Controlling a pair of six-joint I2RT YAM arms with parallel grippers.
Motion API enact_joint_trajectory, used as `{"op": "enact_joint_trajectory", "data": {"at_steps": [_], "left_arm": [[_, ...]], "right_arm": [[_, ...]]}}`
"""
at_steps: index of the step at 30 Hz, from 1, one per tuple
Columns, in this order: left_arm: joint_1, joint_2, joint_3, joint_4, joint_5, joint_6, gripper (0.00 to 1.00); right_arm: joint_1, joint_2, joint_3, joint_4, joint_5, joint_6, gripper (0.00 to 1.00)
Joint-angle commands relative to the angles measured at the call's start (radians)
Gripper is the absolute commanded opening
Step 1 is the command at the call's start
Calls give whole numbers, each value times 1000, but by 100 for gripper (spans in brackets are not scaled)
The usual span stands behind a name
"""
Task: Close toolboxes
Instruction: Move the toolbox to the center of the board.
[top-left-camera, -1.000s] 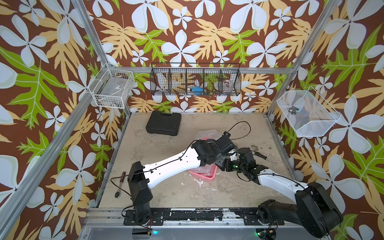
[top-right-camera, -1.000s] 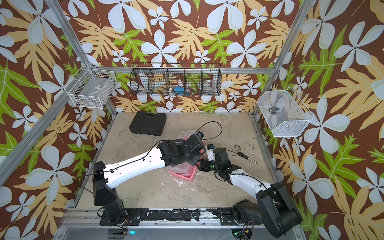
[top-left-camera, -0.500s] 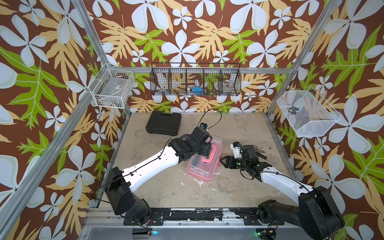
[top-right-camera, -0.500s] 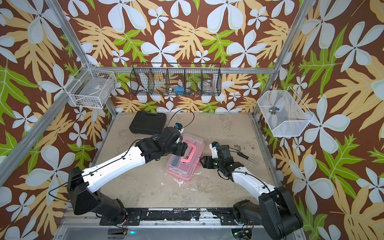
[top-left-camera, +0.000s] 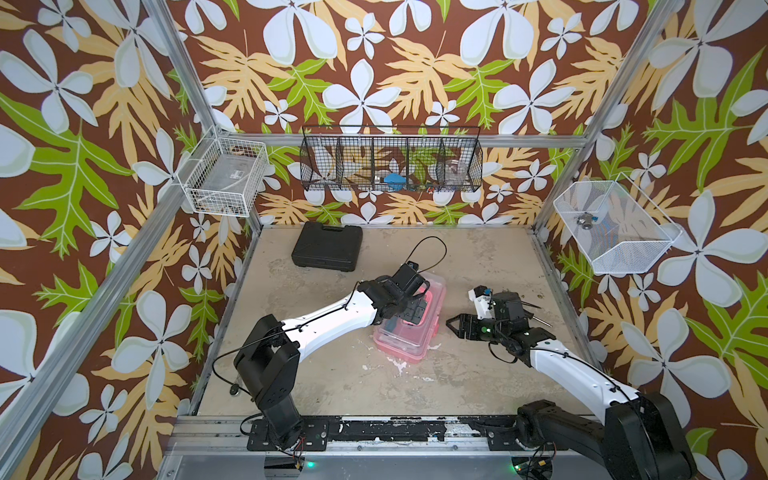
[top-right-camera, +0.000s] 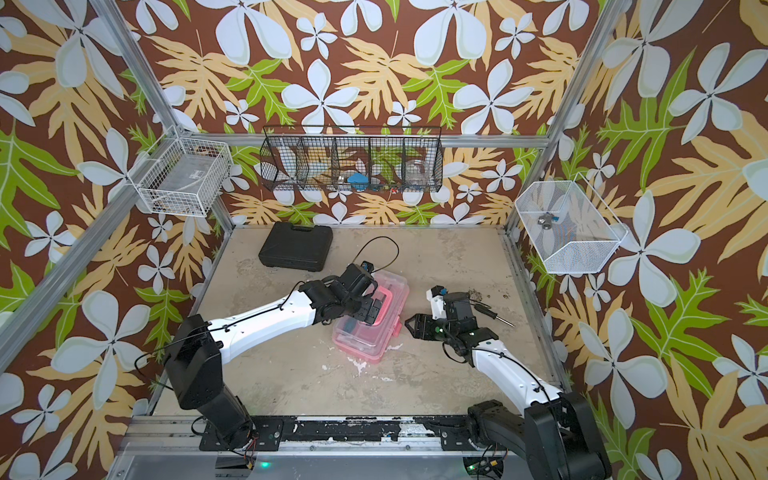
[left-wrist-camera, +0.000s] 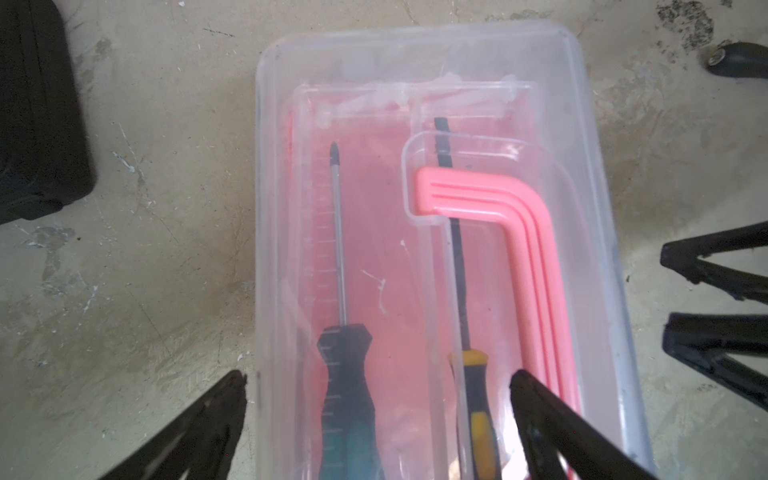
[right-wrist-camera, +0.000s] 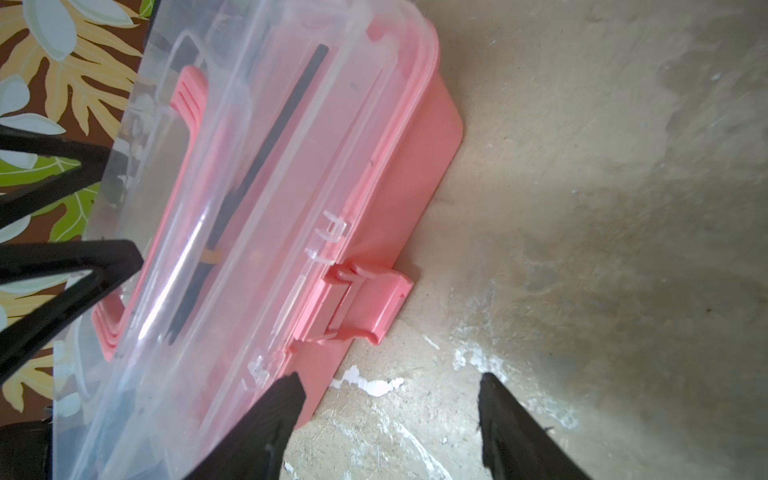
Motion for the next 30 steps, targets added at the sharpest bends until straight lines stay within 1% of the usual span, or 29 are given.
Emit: {"op": "enact_joint_trajectory", "data": {"at_steps": [1,4,6,7,9,11,13,14,18,20,22,25,26,29,30], "left_arm": [[15,18,0,28,-16,31,100],[32,37,-17,54,23,34,99],[39,44,-28,63,19,45,96],[43,49,-32,63,8,45,93],[57,55,-38,57,7,43,85],[76,47,-59,67,20,33,77],[90,33,-83,78,34,26,73],[99,26,-95,82,34,21,69],[140,-9,-142,84,36,-16,64],[175,-36,-174,97,76,-43,60],[199,-57,-201,112,114,-66,58],[208,-71,-217,107,129,-92,58],[208,-74,-217,100,128,-96,62],[207,-83,-204,68,104,-83,93],[208,-91,-203,64,94,-83,99]], "right_arm": [[2,10,-18,47,-80,22,72],[1,6,-29,70,-85,28,73],[2,3,-43,96,-97,29,82],[2,2,-58,132,-104,37,86],[1,12,-87,199,-138,63,87],[0,33,-110,257,-158,102,87],[0,50,-126,326,-185,144,84],[0,54,-131,350,-194,158,83],[0,55,-124,375,-182,176,79],[0,64,-123,413,-190,200,77],[1,85,-121,451,-205,224,76],[2,118,-121,485,-220,241,76],[2,124,-120,490,-221,242,75],[2,134,-112,474,-220,232,75],[3,134,-111,464,-217,228,75]]}}
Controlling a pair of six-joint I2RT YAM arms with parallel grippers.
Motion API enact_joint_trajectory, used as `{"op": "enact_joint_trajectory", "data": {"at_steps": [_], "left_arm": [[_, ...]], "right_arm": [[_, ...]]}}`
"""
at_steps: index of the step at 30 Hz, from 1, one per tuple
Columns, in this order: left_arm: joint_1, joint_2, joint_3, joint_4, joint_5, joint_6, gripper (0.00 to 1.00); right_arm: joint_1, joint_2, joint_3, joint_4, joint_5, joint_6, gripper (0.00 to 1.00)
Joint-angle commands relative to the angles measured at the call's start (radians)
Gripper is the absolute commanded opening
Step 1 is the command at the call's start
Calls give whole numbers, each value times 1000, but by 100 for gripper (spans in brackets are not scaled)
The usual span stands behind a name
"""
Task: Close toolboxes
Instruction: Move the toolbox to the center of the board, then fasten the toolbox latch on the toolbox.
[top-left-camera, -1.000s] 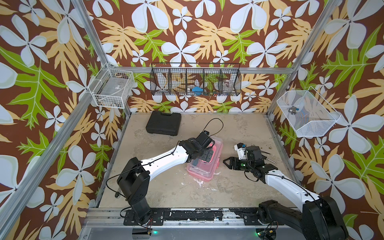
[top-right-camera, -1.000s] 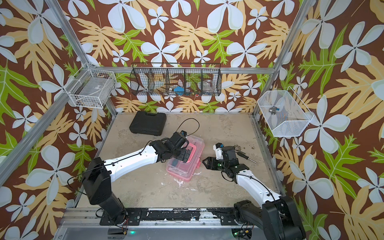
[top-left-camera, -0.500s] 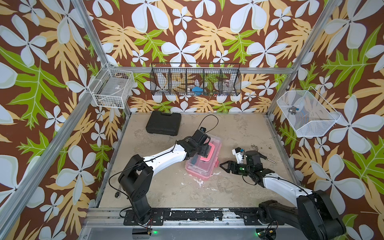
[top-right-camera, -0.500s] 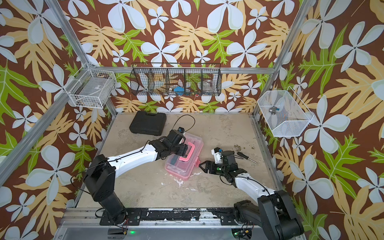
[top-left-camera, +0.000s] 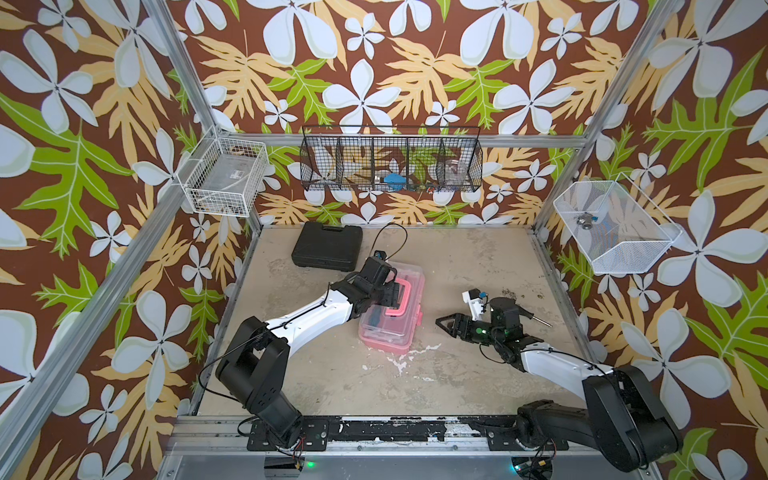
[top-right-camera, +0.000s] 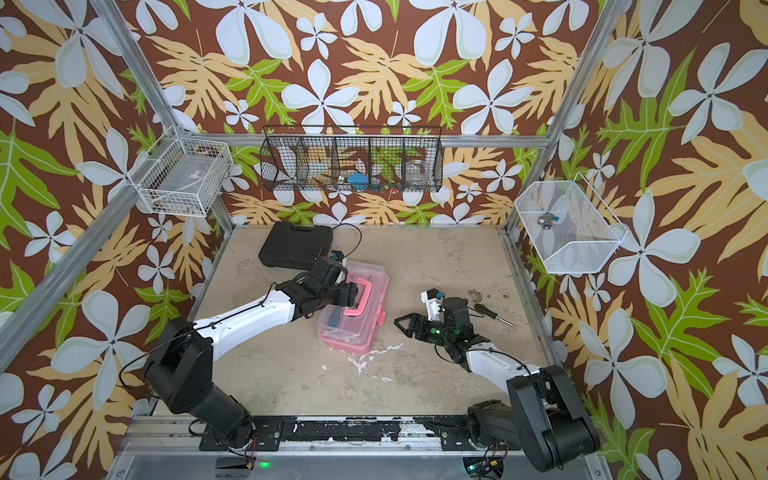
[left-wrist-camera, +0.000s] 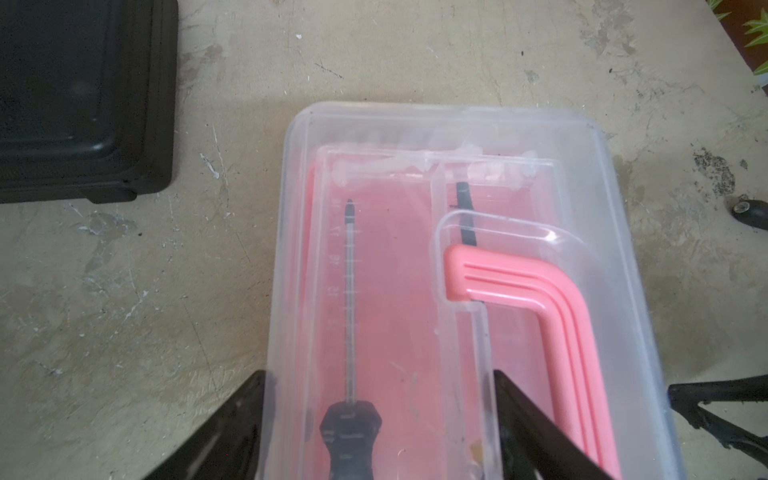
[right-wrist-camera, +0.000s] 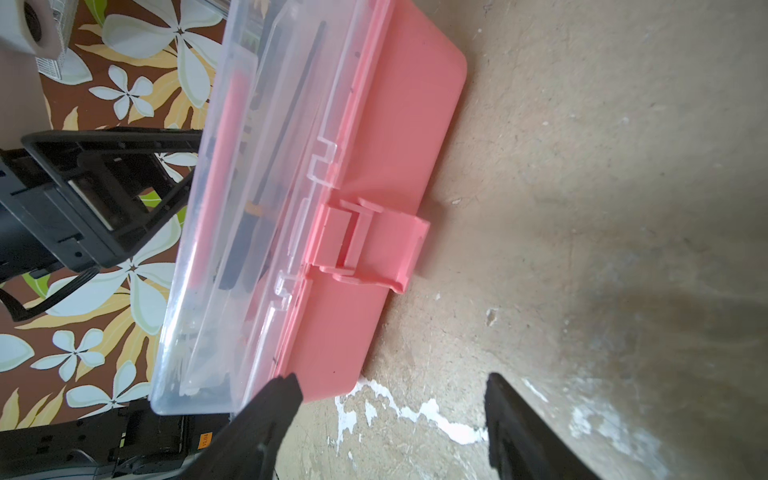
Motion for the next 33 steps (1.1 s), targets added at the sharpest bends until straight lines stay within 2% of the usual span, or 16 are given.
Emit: {"op": "enact_joint_trajectory", "data": {"at_steps": [1,4,11,13,18,22,31,33], "left_arm": [[3,-18,-2,-153,-11,-10,100],[3,-41,2,-158,-6,-10,98],[3,-22,-7,-154,7,14,80],[2,-14,-14,-147,1,11,72],[4,-19,-9,-146,5,1,63],[47,-41,-45,-113,77,-6,56],[137,-110,-164,-3,239,-44,51],[142,-119,-173,7,246,-52,50]], "right_arm": [[2,4,11,22,-8,3,75],[8,10,15,24,-5,10,75],[43,35,19,58,3,34,73],[56,41,20,69,11,43,73],[74,60,27,92,9,59,73],[74,66,37,101,-5,66,71],[86,96,68,103,-24,70,69],[99,109,77,122,-23,80,68]]}}
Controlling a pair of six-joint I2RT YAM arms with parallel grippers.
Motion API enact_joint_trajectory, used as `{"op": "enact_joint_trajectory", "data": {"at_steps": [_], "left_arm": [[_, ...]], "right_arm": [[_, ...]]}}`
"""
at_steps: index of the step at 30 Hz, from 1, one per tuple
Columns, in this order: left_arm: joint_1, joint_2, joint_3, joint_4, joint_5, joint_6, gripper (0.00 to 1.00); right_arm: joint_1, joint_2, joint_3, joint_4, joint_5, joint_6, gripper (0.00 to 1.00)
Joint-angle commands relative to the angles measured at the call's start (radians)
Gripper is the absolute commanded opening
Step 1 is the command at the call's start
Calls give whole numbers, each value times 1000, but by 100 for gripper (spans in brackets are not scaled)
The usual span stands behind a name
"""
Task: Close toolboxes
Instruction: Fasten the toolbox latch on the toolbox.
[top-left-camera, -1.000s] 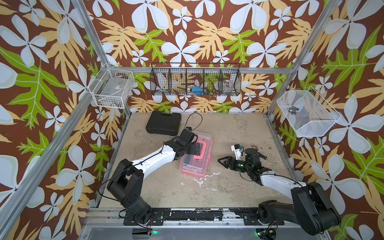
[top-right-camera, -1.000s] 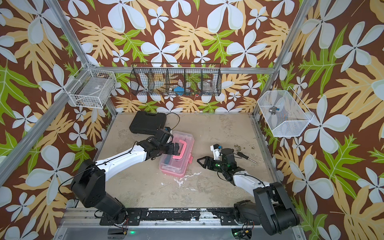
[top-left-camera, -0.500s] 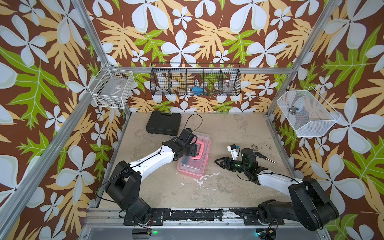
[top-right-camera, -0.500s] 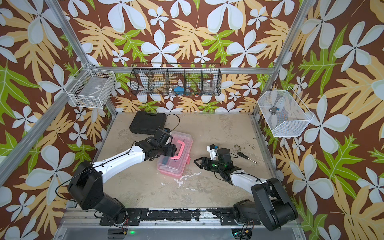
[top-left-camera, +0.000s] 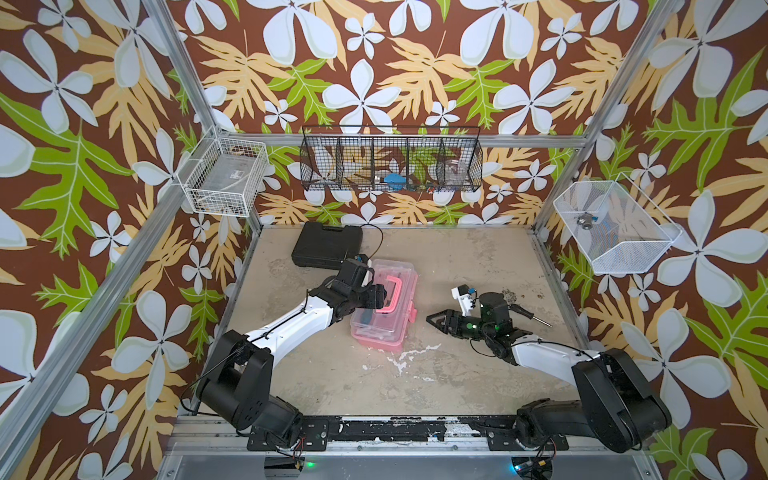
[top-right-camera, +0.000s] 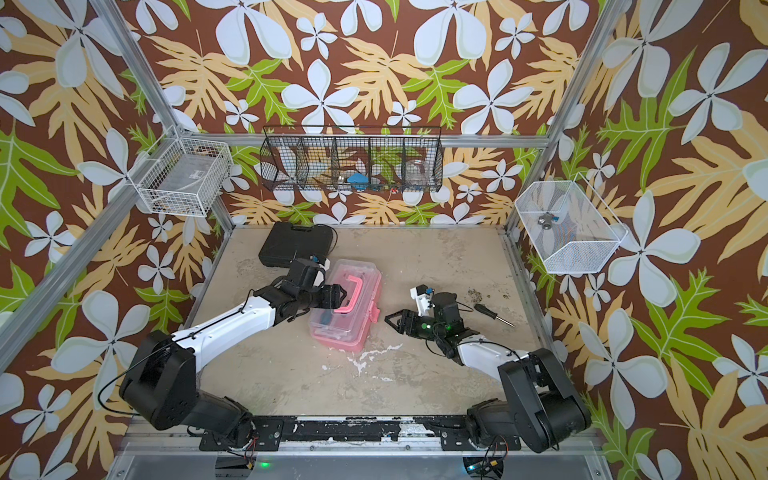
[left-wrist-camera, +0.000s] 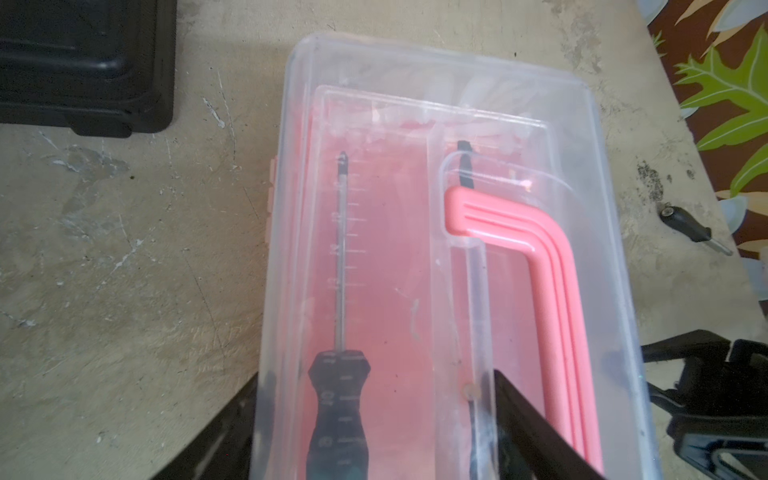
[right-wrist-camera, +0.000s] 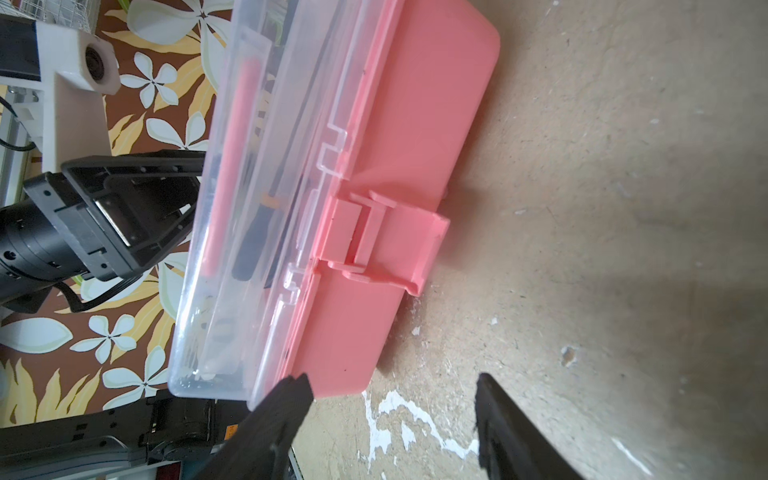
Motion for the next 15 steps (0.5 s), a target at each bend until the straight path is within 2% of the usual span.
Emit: {"op": "enact_joint_trajectory", "data": {"at_steps": [1,7,15], "left_arm": [[8,2,-20,-89,51,-33,49],[8,1,-17,-90,56,-37,48],[8,-2,-16,-100,48,-35,48]], "right_arm": [[18,22,15,61,-12,18,68],[32,129,20,231,-28,70,72],[41,243,-25,559,-43,227,76]]}}
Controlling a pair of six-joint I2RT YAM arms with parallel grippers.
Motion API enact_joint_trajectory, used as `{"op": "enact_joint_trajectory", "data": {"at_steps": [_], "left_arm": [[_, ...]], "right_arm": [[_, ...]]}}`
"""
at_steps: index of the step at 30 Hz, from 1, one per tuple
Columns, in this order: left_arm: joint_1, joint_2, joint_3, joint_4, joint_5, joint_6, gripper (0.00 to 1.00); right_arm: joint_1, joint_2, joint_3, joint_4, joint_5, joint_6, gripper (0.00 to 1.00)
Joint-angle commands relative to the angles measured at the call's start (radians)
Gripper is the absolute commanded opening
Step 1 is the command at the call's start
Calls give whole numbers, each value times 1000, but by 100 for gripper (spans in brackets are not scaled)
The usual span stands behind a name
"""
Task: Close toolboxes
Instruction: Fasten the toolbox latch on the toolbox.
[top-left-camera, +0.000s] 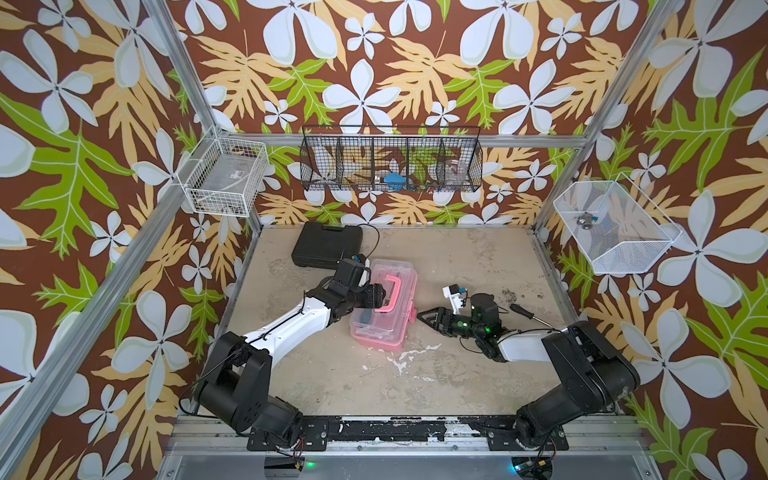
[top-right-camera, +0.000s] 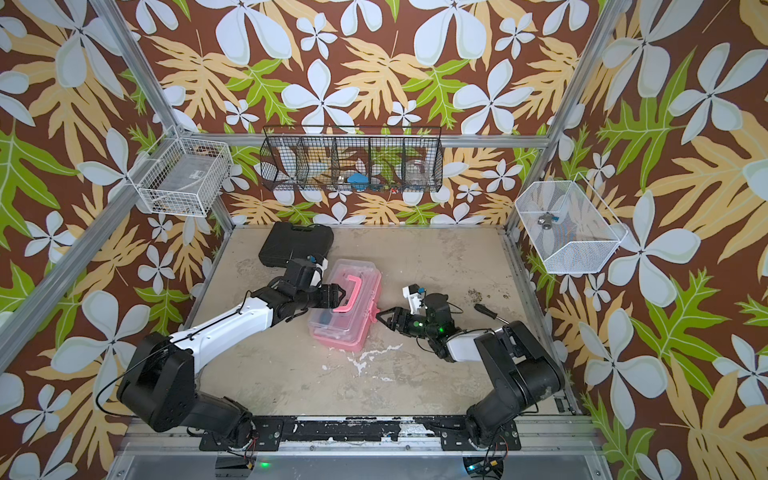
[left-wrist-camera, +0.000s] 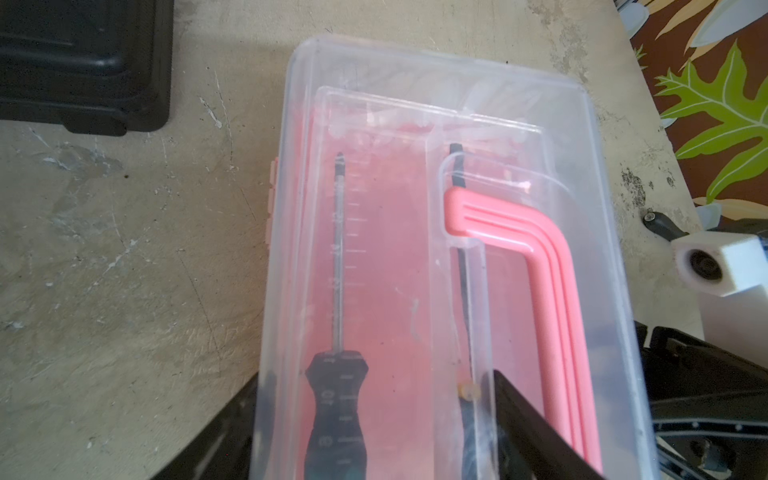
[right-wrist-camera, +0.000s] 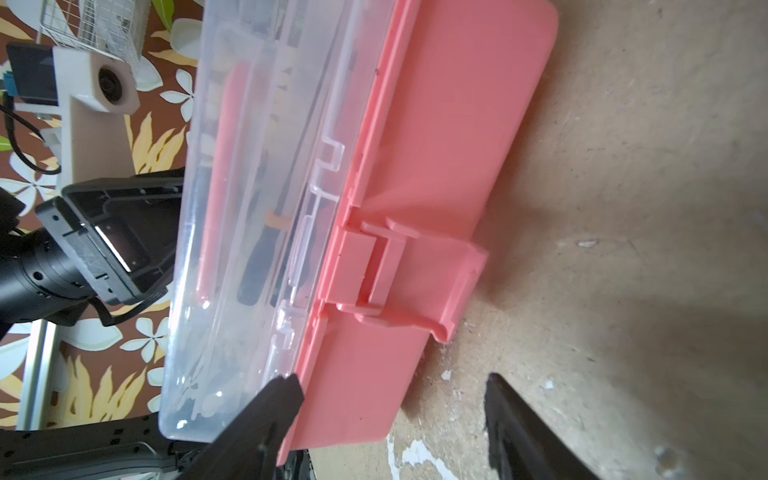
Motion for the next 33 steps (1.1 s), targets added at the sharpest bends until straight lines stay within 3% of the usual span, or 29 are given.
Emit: {"op": "enact_joint_trajectory", "data": {"at_steps": [1,10,18,33], "left_arm": [[-1,6,-7,-115,15,-27,48],[0,9,-13,-117,5,-26,48],[0,12,-9,-117,10,-24,47],[0,15,-8,-108,34,-24,47]], "right_arm": [[9,29,-9,191,-1,75,76],[22,159,-29,406,39,193,73],[40,227,-16,455,69,199,73],[48,376,-26,764,79,341,74]]}}
